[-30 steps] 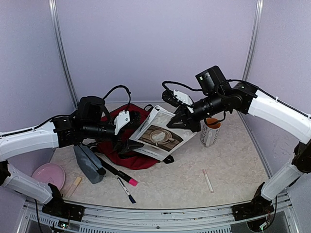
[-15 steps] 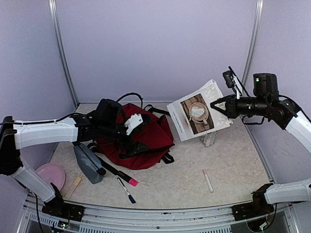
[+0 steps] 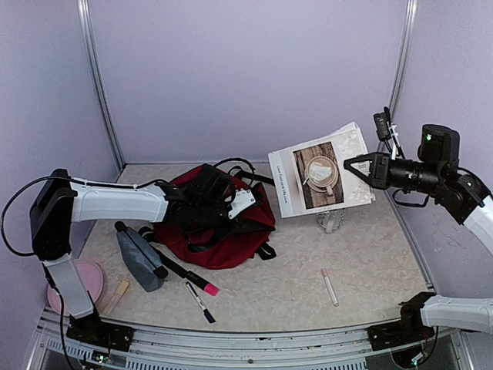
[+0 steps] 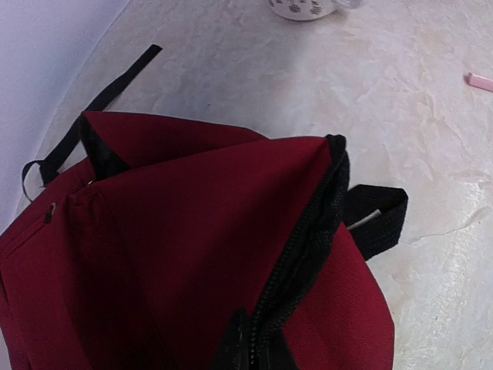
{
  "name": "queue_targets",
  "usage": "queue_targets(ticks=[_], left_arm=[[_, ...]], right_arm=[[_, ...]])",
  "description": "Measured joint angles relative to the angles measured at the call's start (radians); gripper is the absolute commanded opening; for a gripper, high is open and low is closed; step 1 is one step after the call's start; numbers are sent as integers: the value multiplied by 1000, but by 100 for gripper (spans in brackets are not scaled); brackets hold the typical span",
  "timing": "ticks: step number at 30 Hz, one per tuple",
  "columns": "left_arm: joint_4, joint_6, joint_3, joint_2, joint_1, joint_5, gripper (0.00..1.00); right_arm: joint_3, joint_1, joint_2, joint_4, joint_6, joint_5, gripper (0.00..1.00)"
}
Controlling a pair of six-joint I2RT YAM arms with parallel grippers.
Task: Pack the student bag
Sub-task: Pick up the largest pocket of the bag from the student bag, then place the book in the largest pocket of the bag.
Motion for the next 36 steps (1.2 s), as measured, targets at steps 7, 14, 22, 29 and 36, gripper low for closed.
queue_targets(ticks=[7, 14, 22, 29, 36], left_arm=[[49, -98, -10, -145, 39, -163, 0], [140, -129, -7, -383, 66, -283, 0], [142, -141, -24, -386, 64, -270, 0], [142, -124, -50, -393, 39, -198, 0], [136, -72, -127, -435, 34, -103, 0]], right_arm=[[-61, 0, -4, 77, 72, -160, 0], [-259, 46, 107, 277, 240, -261, 0], [-266, 169, 447, 589, 488, -186, 0], [-101, 169, 810, 763, 726, -60, 0], [75, 176, 982, 901, 916, 82, 0]])
